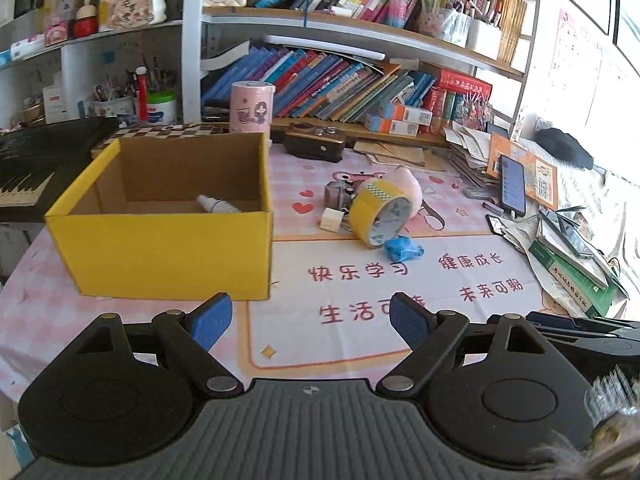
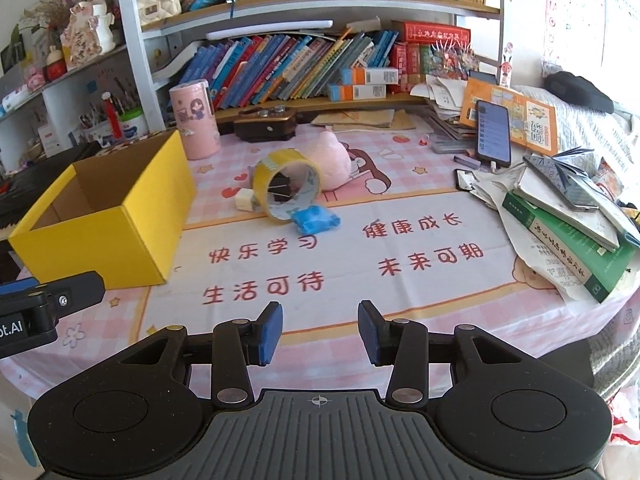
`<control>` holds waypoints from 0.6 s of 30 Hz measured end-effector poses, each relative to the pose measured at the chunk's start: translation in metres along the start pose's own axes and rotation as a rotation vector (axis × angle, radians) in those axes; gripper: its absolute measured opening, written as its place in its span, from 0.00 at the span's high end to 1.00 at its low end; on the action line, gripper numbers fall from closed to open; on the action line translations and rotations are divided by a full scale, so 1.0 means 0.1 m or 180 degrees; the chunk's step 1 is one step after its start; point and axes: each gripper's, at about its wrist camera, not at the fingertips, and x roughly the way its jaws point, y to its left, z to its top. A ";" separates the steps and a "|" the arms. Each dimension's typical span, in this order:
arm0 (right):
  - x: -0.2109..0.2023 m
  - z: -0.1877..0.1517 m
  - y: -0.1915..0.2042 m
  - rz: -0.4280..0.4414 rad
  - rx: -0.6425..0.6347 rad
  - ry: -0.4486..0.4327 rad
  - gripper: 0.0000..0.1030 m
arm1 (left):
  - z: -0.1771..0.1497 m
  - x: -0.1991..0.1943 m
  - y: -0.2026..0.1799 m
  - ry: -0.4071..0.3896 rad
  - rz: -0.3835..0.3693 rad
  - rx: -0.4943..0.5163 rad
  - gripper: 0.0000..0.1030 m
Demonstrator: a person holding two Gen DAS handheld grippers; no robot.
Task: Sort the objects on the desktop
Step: 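Withdraw both tools from the box back toward the tape and bag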
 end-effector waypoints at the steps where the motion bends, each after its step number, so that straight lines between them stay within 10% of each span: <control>1: 0.03 0.03 -0.03 0.0015 -0.0003 0.0013 0.58 | 0.02 0.03 -0.04 0.0002 0.0004 0.0013 0.17; 18: 0.78 0.53 -0.63 0.0393 -0.0138 0.0260 0.54 | 0.38 0.71 -0.76 0.0142 0.0273 0.0004 0.17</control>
